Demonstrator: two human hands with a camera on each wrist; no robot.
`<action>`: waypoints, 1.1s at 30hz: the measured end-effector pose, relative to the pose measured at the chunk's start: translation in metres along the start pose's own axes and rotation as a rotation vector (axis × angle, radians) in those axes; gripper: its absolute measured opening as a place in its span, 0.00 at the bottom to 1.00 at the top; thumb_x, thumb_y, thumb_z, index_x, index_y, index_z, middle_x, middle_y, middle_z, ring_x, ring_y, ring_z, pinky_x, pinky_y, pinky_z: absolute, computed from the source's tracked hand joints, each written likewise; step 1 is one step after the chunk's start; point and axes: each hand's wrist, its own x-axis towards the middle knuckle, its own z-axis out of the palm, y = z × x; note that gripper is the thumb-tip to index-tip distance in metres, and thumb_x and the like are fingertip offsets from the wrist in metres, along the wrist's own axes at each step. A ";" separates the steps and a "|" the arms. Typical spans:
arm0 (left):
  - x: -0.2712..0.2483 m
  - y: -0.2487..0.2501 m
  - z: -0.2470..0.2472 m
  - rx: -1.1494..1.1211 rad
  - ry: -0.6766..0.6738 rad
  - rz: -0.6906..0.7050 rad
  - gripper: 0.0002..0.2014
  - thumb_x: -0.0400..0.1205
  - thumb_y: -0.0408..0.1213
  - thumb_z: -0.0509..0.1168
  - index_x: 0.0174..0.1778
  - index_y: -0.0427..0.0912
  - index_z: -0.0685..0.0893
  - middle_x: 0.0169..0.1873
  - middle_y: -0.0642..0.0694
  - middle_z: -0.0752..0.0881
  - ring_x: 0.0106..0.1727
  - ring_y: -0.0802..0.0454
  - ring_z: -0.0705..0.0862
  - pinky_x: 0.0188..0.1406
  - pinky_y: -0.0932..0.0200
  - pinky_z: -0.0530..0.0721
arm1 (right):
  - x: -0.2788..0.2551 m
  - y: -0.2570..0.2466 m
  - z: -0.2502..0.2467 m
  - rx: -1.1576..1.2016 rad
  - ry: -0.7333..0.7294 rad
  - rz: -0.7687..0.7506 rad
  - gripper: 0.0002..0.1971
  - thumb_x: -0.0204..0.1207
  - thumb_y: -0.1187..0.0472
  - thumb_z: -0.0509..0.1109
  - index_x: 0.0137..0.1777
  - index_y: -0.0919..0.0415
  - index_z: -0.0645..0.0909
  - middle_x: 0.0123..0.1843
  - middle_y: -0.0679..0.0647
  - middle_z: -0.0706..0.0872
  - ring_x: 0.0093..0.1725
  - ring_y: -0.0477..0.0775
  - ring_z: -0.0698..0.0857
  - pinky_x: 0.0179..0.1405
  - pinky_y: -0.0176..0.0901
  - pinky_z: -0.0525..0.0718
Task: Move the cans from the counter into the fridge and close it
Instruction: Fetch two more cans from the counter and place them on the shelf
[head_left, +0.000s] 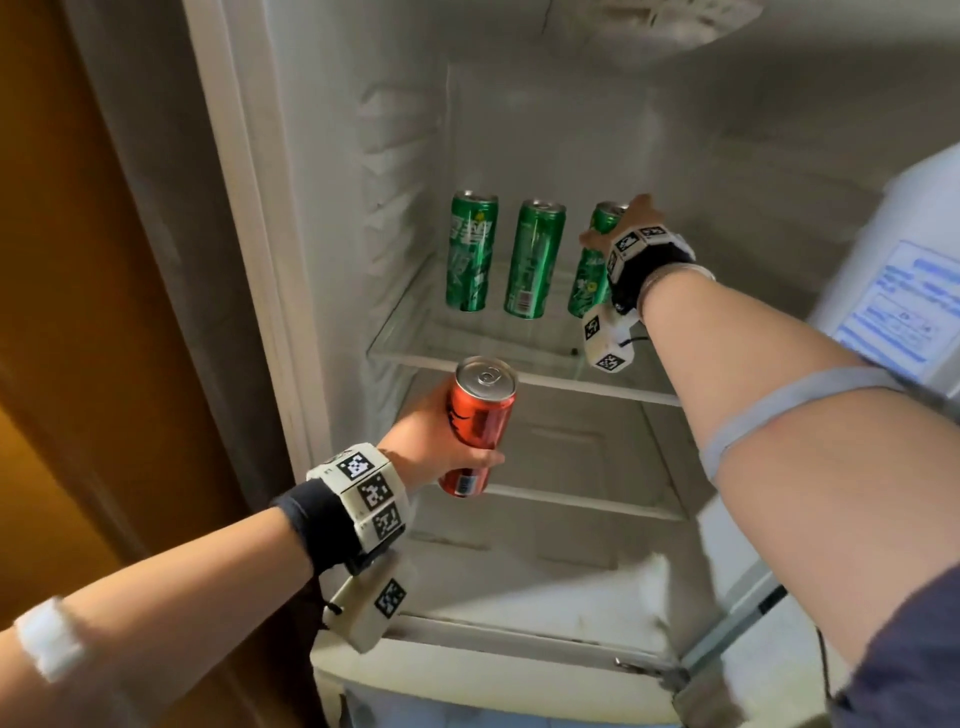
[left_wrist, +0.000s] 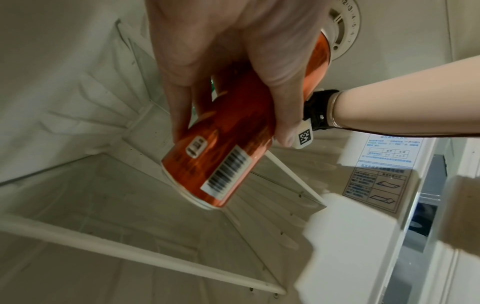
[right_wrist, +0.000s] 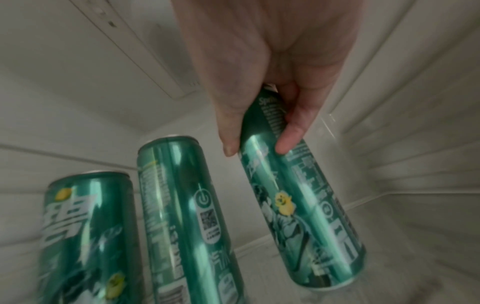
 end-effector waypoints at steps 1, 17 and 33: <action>0.001 0.000 0.000 0.006 0.002 -0.006 0.34 0.63 0.35 0.81 0.64 0.45 0.75 0.47 0.55 0.82 0.48 0.59 0.80 0.50 0.68 0.73 | 0.003 0.001 0.002 -0.001 0.000 -0.010 0.33 0.74 0.51 0.74 0.72 0.64 0.64 0.73 0.59 0.74 0.69 0.63 0.77 0.50 0.46 0.73; 0.001 0.006 -0.002 0.009 0.024 -0.035 0.34 0.62 0.38 0.81 0.64 0.47 0.75 0.59 0.47 0.86 0.56 0.51 0.83 0.61 0.57 0.78 | -0.036 0.004 0.002 -0.151 0.064 -0.080 0.25 0.77 0.57 0.68 0.71 0.63 0.67 0.69 0.64 0.73 0.67 0.65 0.77 0.62 0.55 0.77; 0.008 0.041 -0.034 -0.010 -0.001 -0.010 0.32 0.66 0.36 0.79 0.66 0.44 0.76 0.61 0.41 0.84 0.60 0.43 0.83 0.63 0.48 0.81 | -0.153 -0.049 0.006 0.123 -0.462 -0.219 0.27 0.78 0.36 0.60 0.69 0.53 0.76 0.65 0.53 0.82 0.56 0.52 0.81 0.49 0.44 0.85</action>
